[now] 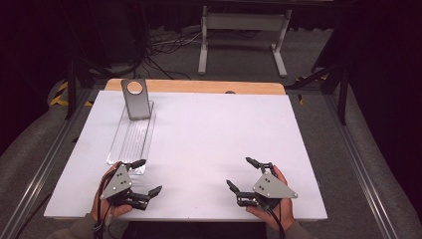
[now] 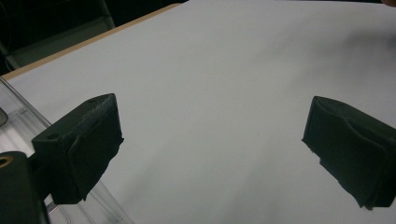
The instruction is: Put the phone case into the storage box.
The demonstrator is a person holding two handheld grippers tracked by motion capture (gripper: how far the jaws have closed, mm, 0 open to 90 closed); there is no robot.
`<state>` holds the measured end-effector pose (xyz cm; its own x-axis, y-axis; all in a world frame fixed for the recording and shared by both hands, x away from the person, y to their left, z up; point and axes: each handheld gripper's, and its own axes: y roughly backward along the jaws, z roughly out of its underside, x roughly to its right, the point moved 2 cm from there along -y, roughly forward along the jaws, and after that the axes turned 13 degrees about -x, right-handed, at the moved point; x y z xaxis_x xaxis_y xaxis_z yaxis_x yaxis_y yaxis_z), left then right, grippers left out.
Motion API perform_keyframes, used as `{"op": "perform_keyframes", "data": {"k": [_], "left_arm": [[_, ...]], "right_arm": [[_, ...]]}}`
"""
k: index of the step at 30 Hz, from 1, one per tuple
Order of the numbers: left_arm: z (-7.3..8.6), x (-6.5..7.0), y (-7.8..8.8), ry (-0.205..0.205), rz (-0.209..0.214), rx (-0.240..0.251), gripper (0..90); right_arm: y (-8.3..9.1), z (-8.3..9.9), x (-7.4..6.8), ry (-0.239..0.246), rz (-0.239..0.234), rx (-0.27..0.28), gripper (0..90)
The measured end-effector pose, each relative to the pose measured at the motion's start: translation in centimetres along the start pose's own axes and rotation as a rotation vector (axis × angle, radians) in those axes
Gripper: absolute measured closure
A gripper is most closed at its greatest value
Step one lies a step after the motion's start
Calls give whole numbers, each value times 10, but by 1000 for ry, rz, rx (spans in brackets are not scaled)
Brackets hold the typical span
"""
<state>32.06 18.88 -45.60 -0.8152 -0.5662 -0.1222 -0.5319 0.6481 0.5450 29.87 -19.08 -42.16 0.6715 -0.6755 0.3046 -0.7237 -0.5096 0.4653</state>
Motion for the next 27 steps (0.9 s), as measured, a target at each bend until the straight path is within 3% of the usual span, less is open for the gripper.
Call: {"op": "perform_keyframes", "data": {"k": [9,17,21,27], "left_arm": [[-4,0,4,18,-17,28,41],[-6,2,6,9,18,37,39],[-9,2,7,8,14,59,40],[-12,3,5,-1,10,51,41]], "right_arm": [[4,0,-3,11,-2,-4,130],[4,1,-6,21,13,-12,127],[7,1,-11,29,23,-23,127],[8,5,-11,25,18,-29,127]]}}
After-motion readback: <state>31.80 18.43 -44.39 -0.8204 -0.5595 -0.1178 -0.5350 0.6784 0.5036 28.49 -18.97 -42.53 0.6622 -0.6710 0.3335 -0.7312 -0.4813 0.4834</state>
